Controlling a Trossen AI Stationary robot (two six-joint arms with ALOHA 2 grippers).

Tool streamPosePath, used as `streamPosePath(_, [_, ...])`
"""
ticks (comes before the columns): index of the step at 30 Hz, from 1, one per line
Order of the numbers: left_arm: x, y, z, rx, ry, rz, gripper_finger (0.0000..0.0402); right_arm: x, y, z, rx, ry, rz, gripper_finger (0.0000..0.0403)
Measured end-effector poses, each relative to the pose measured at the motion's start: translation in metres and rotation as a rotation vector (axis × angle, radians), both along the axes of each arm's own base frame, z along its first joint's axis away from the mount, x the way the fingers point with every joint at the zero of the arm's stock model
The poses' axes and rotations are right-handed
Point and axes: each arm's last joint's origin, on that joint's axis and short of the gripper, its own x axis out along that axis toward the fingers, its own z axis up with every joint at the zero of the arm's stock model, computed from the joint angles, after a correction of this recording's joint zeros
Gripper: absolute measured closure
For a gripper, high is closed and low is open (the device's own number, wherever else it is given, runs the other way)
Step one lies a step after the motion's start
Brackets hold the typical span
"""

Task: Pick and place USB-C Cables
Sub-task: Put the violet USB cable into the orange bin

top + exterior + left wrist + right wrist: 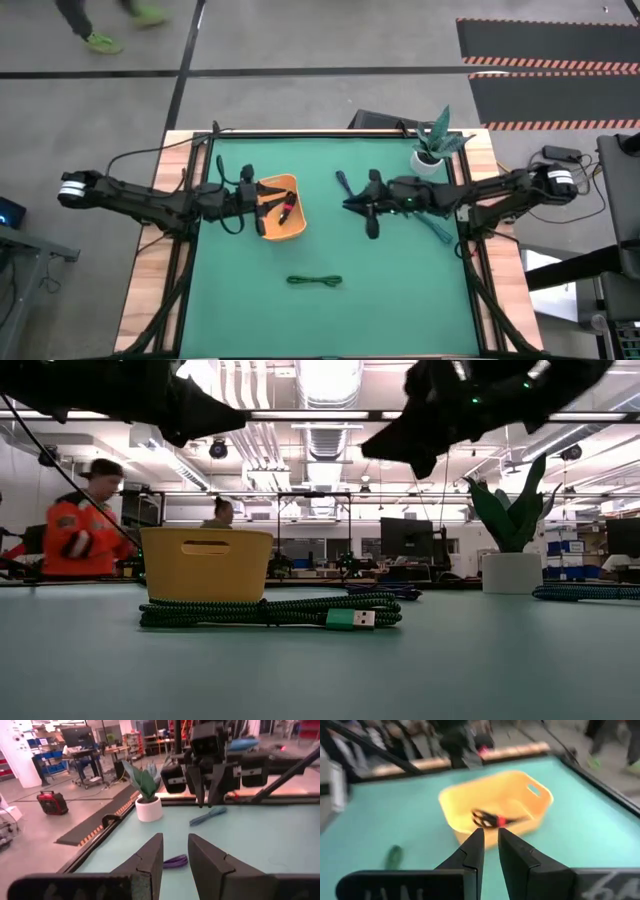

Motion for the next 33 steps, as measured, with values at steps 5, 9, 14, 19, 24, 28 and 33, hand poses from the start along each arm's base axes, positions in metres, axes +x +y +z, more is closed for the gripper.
streamPosePath(5, [0.0,0.0,-0.003,0.012,0.016,0.01,0.0327,0.012,-0.004,0.01,-0.008,0.188,-0.109,0.0355])
streamPosePath(9, [0.0,0.001,-0.004,0.027,0.022,0.015,0.0327,0.015,-0.005,0.016,-0.017,0.277,-0.132,0.0355])
streamPosePath(14, [-0.002,0.002,-0.005,0.095,0.045,0.067,0.0327,0.014,-0.005,0.022,0.018,0.361,-0.169,0.0355])
streamPosePath(19, [-0.004,0.004,-0.003,0.147,0.057,0.136,0.0327,0.014,-0.007,0.024,0.06,0.397,-0.264,0.0355])
streamPosePath(24, [-0.005,0.004,-0.002,0.145,0.049,0.141,0.0327,0.019,-0.011,0.028,0.117,0.379,-0.335,0.0349])
streamPosePath(28, [-0.005,0.004,-0.005,0.142,0.06,0.141,0.0327,0.03,-0.013,0.028,0.154,0.377,-0.361,0.0327])
streamPosePath(33, [-0.007,0.004,-0.013,0.143,0.084,0.139,0.0327,0.054,-0.021,0.025,0.185,0.39,-0.398,0.0284])
